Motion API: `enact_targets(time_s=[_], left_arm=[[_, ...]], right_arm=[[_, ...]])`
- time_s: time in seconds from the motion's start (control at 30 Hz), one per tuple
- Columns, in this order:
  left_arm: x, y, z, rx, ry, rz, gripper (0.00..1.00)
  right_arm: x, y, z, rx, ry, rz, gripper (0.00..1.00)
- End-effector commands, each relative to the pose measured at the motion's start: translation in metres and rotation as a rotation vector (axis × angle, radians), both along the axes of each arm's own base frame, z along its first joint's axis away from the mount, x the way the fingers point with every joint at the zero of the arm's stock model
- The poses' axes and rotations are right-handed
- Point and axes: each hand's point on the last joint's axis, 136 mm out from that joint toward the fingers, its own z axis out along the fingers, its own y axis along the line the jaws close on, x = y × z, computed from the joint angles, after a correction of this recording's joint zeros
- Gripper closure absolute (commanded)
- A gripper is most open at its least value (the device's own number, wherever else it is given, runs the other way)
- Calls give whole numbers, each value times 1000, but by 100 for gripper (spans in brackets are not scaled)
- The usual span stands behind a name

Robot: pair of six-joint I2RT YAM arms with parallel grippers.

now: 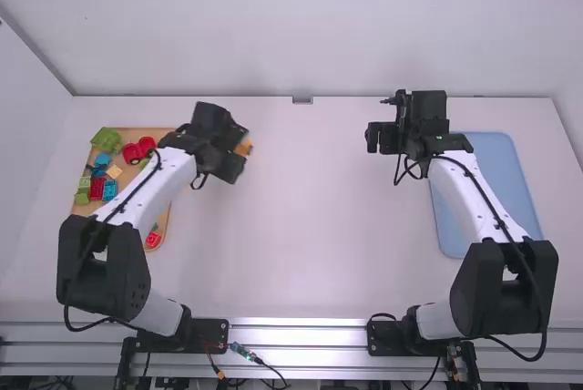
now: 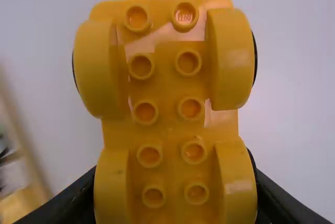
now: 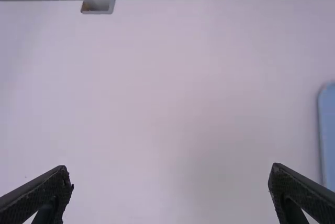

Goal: Assemble lego blocks to make yellow taxi

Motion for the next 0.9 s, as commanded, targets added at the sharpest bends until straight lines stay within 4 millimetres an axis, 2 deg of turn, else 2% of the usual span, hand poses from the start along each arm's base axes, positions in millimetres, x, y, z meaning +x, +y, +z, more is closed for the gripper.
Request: enact_targets(time_s=[0.0, 0.03, 0.2, 0.4, 0.57, 0.77, 0.87], left_arm=[[-22, -49, 6, 7, -18, -420, 91], [-32, -60, 2, 25, 0, -504, 91], [-50, -89, -16, 79, 30, -725, 90], [-63, -100, -48, 107, 101, -905, 90], [-61, -106, -72, 103, 113, -1015, 91], [-56, -111, -83, 93, 106, -1019, 92], [-56, -115, -86, 81, 86, -1054, 88]], right_arm=[[4, -8, 7, 6, -5, -19, 1], [2, -12, 5, 4, 7, -27, 1], [-11, -19, 7, -24, 30, 0, 1], [-37, -8, 26, -50, 13, 150, 1], [-58, 15, 39, 0, -57, 313, 1], [-68, 17, 32, 30, -114, 287, 1], [-77, 26, 26, 51, -148, 321, 1]])
